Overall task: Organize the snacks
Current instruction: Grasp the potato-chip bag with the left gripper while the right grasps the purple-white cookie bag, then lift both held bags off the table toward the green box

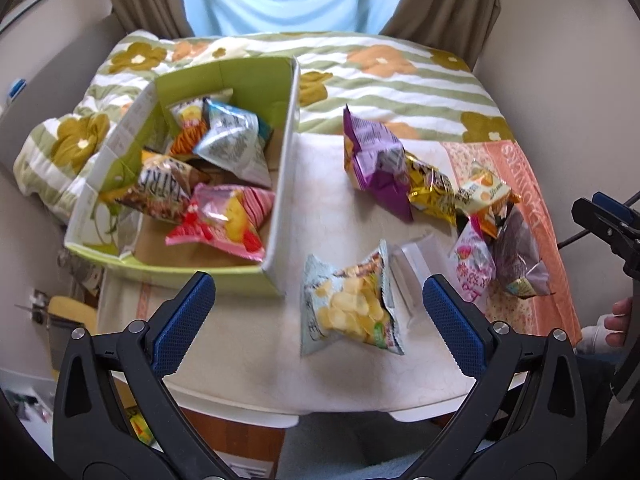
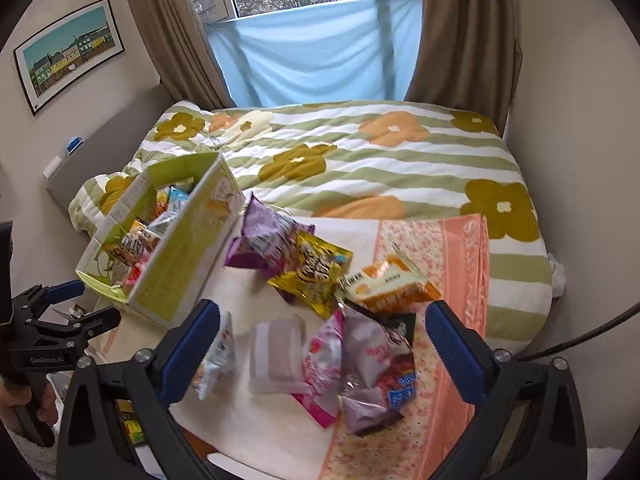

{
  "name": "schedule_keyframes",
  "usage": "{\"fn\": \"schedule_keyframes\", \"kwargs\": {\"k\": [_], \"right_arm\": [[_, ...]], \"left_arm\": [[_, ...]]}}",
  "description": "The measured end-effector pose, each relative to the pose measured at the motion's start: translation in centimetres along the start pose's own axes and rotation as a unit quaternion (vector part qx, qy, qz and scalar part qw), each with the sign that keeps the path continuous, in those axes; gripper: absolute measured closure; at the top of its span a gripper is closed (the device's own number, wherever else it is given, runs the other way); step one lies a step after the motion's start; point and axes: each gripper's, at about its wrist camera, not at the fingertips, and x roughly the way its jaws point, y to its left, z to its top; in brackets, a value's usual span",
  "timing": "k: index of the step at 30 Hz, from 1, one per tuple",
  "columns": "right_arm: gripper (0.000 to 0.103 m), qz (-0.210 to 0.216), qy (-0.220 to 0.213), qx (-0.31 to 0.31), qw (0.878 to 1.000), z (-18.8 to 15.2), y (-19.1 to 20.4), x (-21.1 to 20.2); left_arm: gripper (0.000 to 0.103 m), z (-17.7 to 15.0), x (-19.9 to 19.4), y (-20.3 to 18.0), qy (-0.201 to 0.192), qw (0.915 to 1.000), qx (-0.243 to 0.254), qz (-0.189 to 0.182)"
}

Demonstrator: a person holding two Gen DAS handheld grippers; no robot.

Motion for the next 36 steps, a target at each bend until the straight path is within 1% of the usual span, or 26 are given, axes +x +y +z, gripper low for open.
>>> {"fn": "schedule_keyframes", "kwargs": {"k": [3,6,9,12,15,20,24,25,26,27,28,31,36], "right_arm": [[0.0,0.002,0.015,0.013,1.0,-1.8,-1.6,1.5],[0.0,0.003,0.05,0.025,0.998,-3.1,-2.6,2.9],[0.0,0.021,0.052,0.039,0.998,-4.3,-3.5,3.7],[0.0,0.019,0.057,0.045,0.997,-5.3,-3.9,4.8],[0.0,0.036,0.051,0.054,0.997,-5.9,-4.5,5.7],[0.0,0.032,0.056,0.065,0.996,-6.3,-5.3,7.3],[0.0,0.043,0.068,0.065,0.995,-6.4,-5.8,9.0],[0.0,0.043,0.072,0.065,0.994,-6.5,-5.9,9.4],[0.0,0.042,0.076,0.067,0.994,-6.5,-6.0,9.7],[0.0,0.044,0.08,0.071,0.993,-6.5,-6.2,10.1],[0.0,0.047,0.082,0.076,0.993,-6.6,-6.4,10.4],[0.0,0.05,0.086,0.088,0.991,-6.8,-6.9,10.7],[0.0,0.049,0.094,0.087,0.991,-6.9,-7.0,11.0]], "left_arm": [[0.0,-1.2,1.7,-0.7,0.015,0.9999,-0.006,0.002],[0.0,-2.5,3.7,-1.2,0.025,0.9996,-0.012,0.001],[0.0,-3.6,5.7,-1.7,0.034,0.9994,-0.01,-0.002],[0.0,-4.2,7.4,-2.0,0.044,0.9989,-0.015,-0.002],[0.0,-4.5,8.8,-2.2,0.048,0.9987,-0.017,-0.001],[0.0,-4.8,11.1,-2.8,0.061,0.9981,-0.009,0.004],[0.0,-5.0,12.5,-3.1,0.065,0.9978,-0.002,0.004],[0.001,-5.1,12.8,-3.2,0.067,0.9977,0.0,0.006],[0.005,-5.1,13.1,-3.2,0.068,0.9977,0.001,0.008],[0.013,-5.2,13.3,-3.3,0.07,0.9975,0.001,0.008],[0.015,-5.2,13.7,-3.2,0.075,0.9972,0.001,0.005],[0.017,-5.3,14.3,-3.2,0.085,0.9963,0.0,0.0],[0.021,-5.2,14.3,-3.0,0.086,0.9962,0.004,-0.005]]}}
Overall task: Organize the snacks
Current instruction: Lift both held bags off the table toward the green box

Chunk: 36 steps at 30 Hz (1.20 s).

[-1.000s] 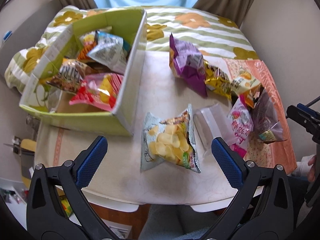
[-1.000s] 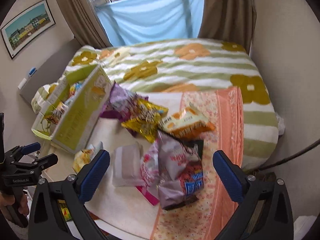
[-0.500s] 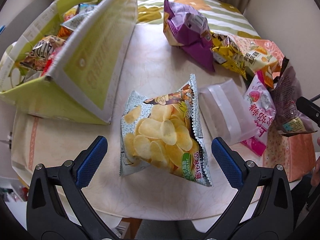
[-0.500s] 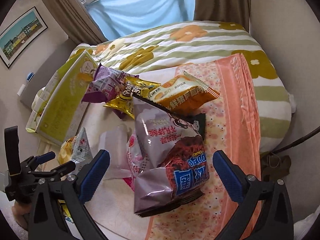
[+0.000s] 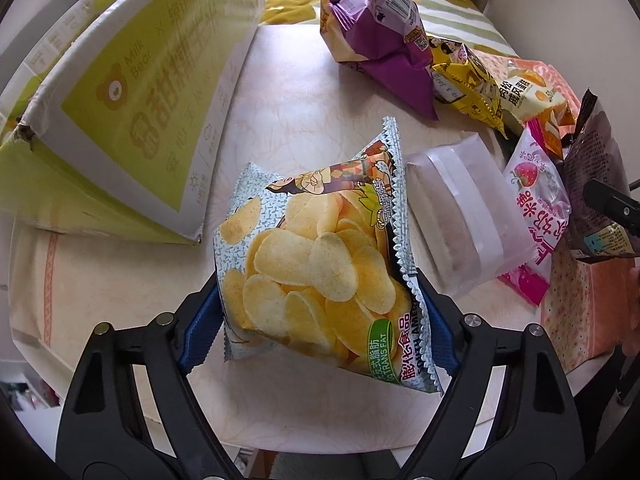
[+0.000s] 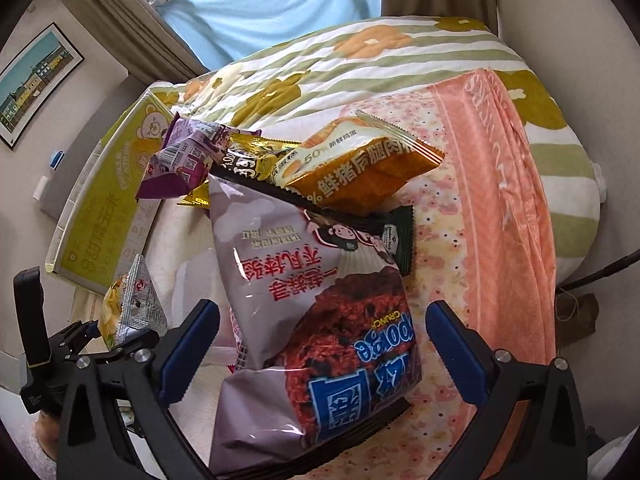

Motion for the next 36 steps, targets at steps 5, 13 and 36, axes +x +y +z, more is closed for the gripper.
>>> {"fn": "schedule_keyframes", "kwargs": {"k": [5,13,36], "right_arm": [[0.0,-0.009,0.01,-0.006,1.0,-0.3,-0.2,0.5],[0.023,0.018,0.014,0.009,1.0,-0.7,-0.6,0.5],[0.035,0.006,-0.028,0.005,1.0,-1.0,1.6,-8.4]], "left_arm": [[0.024,-0.2,-0.4,-0.3,0.002,0.9999,0.015,0.001],[0.026,-0.6,-1.2,-0.4,0.004,0.9998,0.016,-0.006],[0.026,0.4,-13.7,-1.9,-0.111,0.9931,0.029,-0.024]]}}
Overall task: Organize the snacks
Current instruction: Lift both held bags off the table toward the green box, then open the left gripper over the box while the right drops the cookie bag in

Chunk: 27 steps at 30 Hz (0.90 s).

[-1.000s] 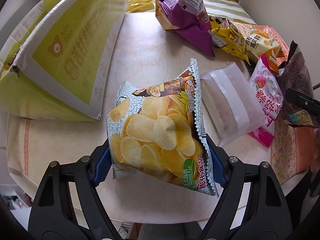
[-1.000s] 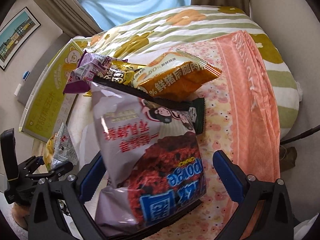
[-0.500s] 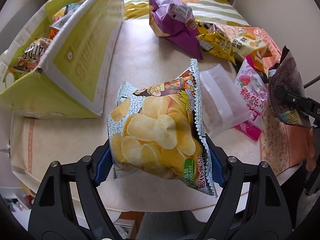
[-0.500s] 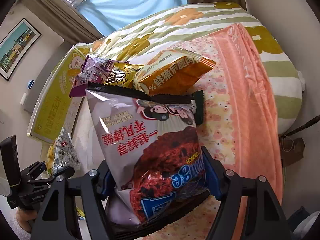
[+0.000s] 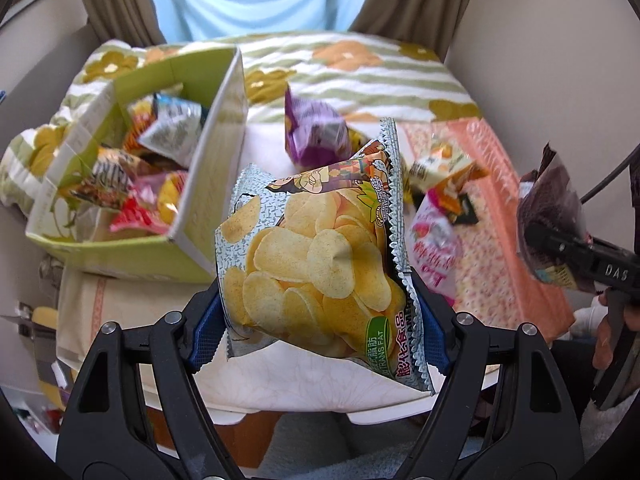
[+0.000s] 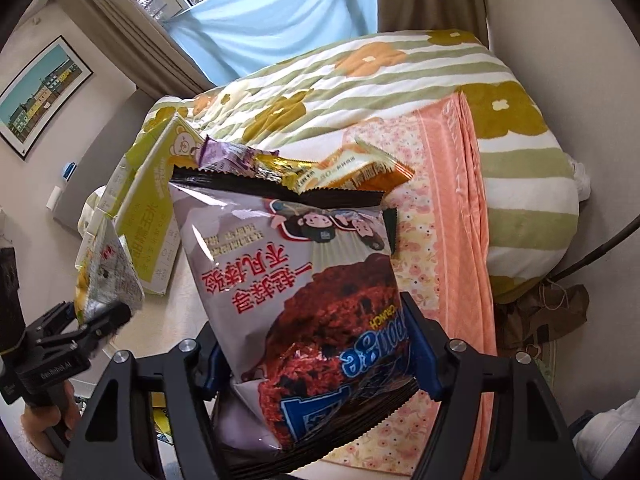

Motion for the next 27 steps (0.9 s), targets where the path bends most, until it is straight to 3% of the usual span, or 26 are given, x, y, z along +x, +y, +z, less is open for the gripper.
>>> {"fn": "schedule_keyframes", "kwargs": {"k": [5,14,19,27], "right_arm": [[0.035,0.002,-0.015,-0.036,0.999,1.1,3.6,-1.6],[0.035,0.032,-0.05,-0.089,0.994,4.9,12.1,-1.3],[0.035,0.047,-0.074,-0.093,0.992,7.2,17.4,0.5],[0.035,0.062,-0.063,-0.095,0.992,9.3,26.2,6.2]], "left_arm": [[0.026,2.1,-3.6,1.5,-0.046,0.9989,-0.005,0.011],[0.026,6.1,-6.2,9.2,-0.086,0.9955,-0.021,0.032],[0.026,8.0,-6.2,15.0,-0.087,0.995,-0.021,0.044],[0.026,10.0,-3.3,24.1,-0.059,0.9967,-0.009,0.055]]}}
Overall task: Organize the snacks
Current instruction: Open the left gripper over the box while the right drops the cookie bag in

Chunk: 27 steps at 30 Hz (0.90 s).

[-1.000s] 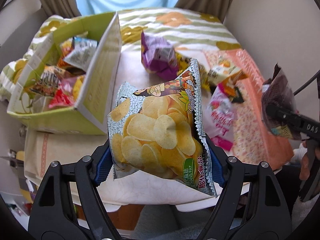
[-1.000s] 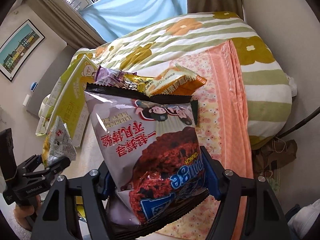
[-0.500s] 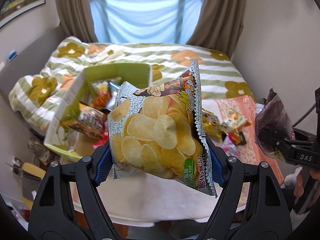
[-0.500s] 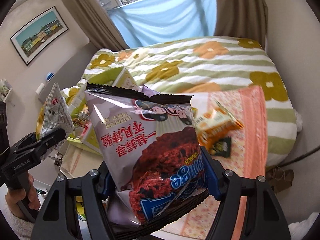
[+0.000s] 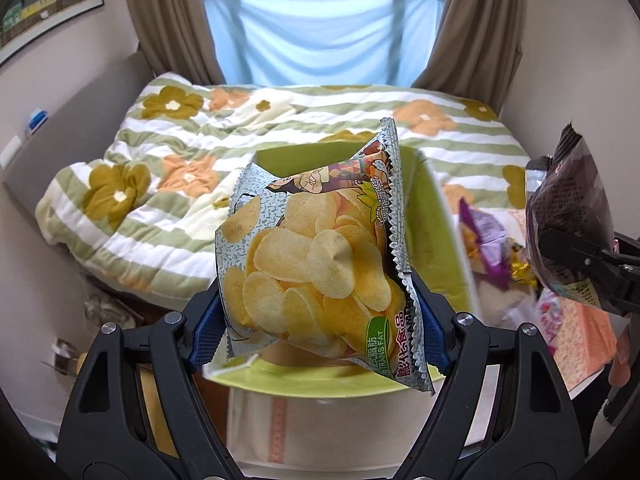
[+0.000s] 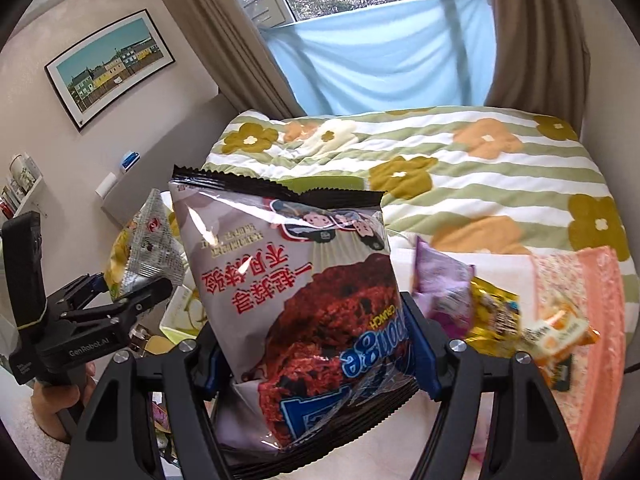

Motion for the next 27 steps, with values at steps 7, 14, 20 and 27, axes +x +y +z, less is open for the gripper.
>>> {"fn": "schedule_keyframes", "kwargs": {"k": [7,14,20,27], "right_arm": [[0.035,-0.028,0.016,0.017,0.999,0.8,4.6,4.1],[0.035,-0.048,0.034,0.032,0.998,0.7,6.6,6.6],[0.035,-0.049,0.044,0.039,0.997,1.1,5.9,7.3],[0.035,-0.036,0.058,0.031,0.997,1.1,5.6,8.2]], "left_arm": [[0.026,-0.5,5.5,4.9,0.069,0.9967,0.029,-0.03],[0.022,-1.4,7.8,5.5,0.092,0.9927,0.056,-0.055],[0.001,-1.4,7.7,3.9,0.09,0.9924,0.061,-0.059],[0.001,-2.7,5.6,3.8,0.079,0.9953,0.051,-0.024]]}}
